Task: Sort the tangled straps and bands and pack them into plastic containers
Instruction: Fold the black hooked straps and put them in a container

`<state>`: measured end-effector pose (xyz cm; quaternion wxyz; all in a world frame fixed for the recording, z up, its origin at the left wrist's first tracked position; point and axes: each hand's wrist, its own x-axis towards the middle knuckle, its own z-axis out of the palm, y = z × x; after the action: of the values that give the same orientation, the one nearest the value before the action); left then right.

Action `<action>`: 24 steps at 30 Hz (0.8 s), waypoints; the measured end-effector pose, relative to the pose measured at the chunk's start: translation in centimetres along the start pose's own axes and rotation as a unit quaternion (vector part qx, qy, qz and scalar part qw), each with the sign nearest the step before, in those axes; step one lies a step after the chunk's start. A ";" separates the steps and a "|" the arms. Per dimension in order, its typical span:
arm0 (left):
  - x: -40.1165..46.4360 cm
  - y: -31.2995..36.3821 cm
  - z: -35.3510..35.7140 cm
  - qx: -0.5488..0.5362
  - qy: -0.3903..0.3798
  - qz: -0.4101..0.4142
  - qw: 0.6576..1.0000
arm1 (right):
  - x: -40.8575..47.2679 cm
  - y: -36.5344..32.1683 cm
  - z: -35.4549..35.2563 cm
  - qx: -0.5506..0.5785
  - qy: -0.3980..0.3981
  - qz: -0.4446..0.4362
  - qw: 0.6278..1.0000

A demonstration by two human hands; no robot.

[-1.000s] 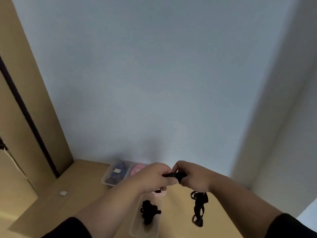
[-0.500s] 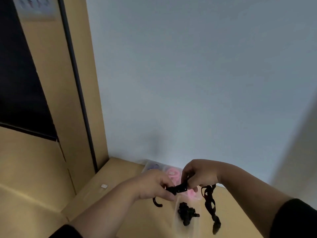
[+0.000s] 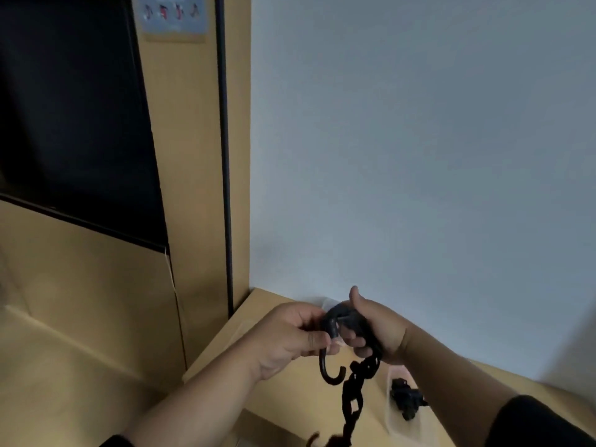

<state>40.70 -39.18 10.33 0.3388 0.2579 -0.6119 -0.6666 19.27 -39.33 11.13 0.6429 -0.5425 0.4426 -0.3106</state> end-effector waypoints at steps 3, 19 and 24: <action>-0.1 -0.4 -1.3 0.044 0.073 0.000 0.996 | 1.0 0.9 2.7 0.002 0.075 0.029 0.997; 2.9 -3.0 -3.2 0.172 0.379 -0.036 0.909 | 4.0 1.3 6.6 -0.247 0.190 0.017 0.950; 4.2 -2.0 -2.4 -0.163 0.406 -0.042 0.898 | 3.8 2.7 7.5 -0.281 0.192 -0.082 0.937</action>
<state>39.52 -43.90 8.42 0.5665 0.4728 -0.2924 -0.6083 27.40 -38.96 7.80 0.3388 -0.6657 0.5808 -0.3238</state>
